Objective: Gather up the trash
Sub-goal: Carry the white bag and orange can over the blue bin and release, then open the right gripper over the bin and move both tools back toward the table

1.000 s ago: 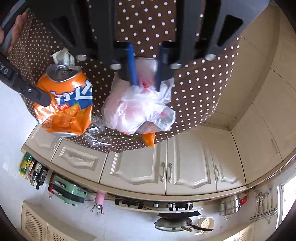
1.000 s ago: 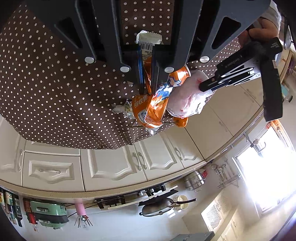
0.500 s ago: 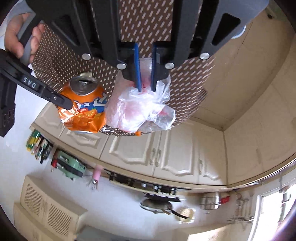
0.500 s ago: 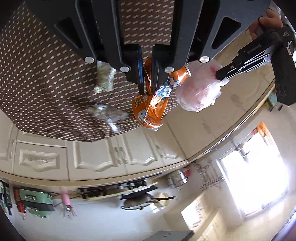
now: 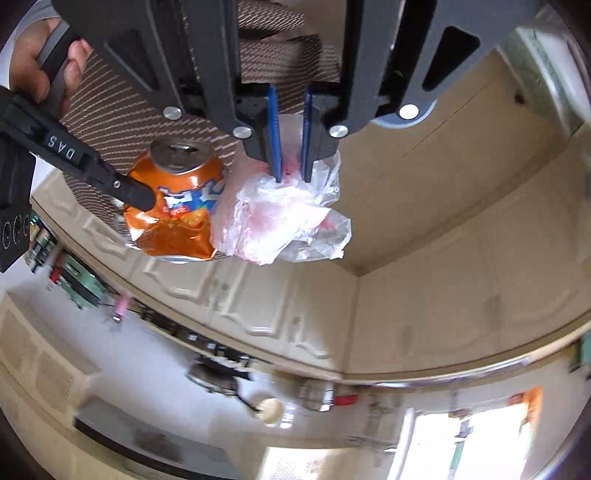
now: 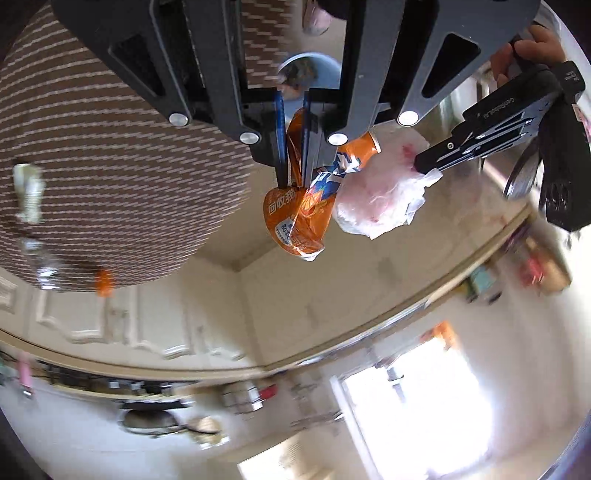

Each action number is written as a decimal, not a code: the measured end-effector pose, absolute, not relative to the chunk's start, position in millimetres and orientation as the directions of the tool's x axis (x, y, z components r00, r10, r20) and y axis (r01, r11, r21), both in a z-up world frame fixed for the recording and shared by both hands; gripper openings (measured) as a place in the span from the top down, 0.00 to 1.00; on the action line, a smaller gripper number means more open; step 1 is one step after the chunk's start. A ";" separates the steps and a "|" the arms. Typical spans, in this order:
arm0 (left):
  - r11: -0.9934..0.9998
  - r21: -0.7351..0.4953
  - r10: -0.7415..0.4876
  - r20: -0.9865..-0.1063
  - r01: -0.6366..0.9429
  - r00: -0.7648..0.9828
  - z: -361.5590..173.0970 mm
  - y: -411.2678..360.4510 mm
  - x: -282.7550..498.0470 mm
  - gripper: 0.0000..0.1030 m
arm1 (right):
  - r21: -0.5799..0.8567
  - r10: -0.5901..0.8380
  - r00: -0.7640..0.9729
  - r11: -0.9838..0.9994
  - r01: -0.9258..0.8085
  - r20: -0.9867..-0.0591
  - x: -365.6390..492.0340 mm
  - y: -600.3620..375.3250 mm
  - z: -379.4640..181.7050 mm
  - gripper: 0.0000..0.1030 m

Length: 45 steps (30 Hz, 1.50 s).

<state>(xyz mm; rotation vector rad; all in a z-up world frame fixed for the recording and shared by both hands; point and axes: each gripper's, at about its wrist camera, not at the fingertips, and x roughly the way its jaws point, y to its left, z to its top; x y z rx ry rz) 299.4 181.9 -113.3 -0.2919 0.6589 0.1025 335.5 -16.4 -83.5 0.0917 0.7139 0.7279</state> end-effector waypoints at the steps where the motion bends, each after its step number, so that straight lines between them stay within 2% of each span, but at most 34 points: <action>1: 0.949 -0.232 0.023 -0.625 -0.214 0.780 -119.0 194.2 291.3 0.91 | 0.310 0.645 0.501 0.741 -0.596 -0.577 331.7 0.8 -89.9 0.94; 10: 0.874 -0.223 0.130 -0.748 -0.431 0.651 -203.2 286.7 260.8 0.91 | 0.267 0.615 0.339 0.683 -0.679 -0.712 316.9 111.8 -170.9 0.94; 18: 0.824 -0.260 0.058 -0.845 -0.504 0.531 -294.5 332.0 289.2 0.91 | 0.228 0.502 0.236 0.697 -0.680 -0.832 333.1 162.0 -259.9 0.94; 27: 0.823 -0.319 -0.062 -0.873 -0.471 0.483 -350.7 341.5 345.9 0.88 | 0.177 0.410 0.226 0.739 -0.650 -0.884 353.1 172.2 -307.0 0.94; 28: 0.820 -0.332 -0.077 -0.871 -0.466 0.486 -353.9 343.1 349.5 0.83 | 0.174 0.403 0.224 0.743 -0.646 -0.887 354.7 172.5 -310.4 0.94; 29: 0.815 -0.346 -0.090 -0.869 -0.466 0.487 -356.4 345.7 352.3 0.74 | 0.177 0.402 0.220 0.744 -0.644 -0.889 355.0 171.4 -313.7 0.94; 31: 0.806 -0.373 -0.116 -0.861 -0.459 0.496 -359.3 350.3 354.9 0.64 | 0.187 0.400 0.207 0.747 -0.638 -0.893 357.0 171.3 -319.3 0.94; 33: 0.799 -0.394 -0.130 -0.851 -0.454 0.509 -359.2 351.8 352.9 0.63 | 0.184 0.396 0.204 0.747 -0.639 -0.895 357.7 171.0 -320.3 0.94; 40: 0.782 -0.412 -0.130 -0.842 -0.467 0.524 -355.6 351.7 338.5 0.51 | 0.188 0.399 0.194 0.738 -0.648 -0.896 356.1 183.6 -323.6 0.94; 45: 0.762 -0.437 -0.135 -0.829 -0.478 0.542 -351.2 355.5 329.0 0.51 | 0.181 0.418 0.210 0.720 -0.670 -0.884 358.8 193.6 -317.8 0.94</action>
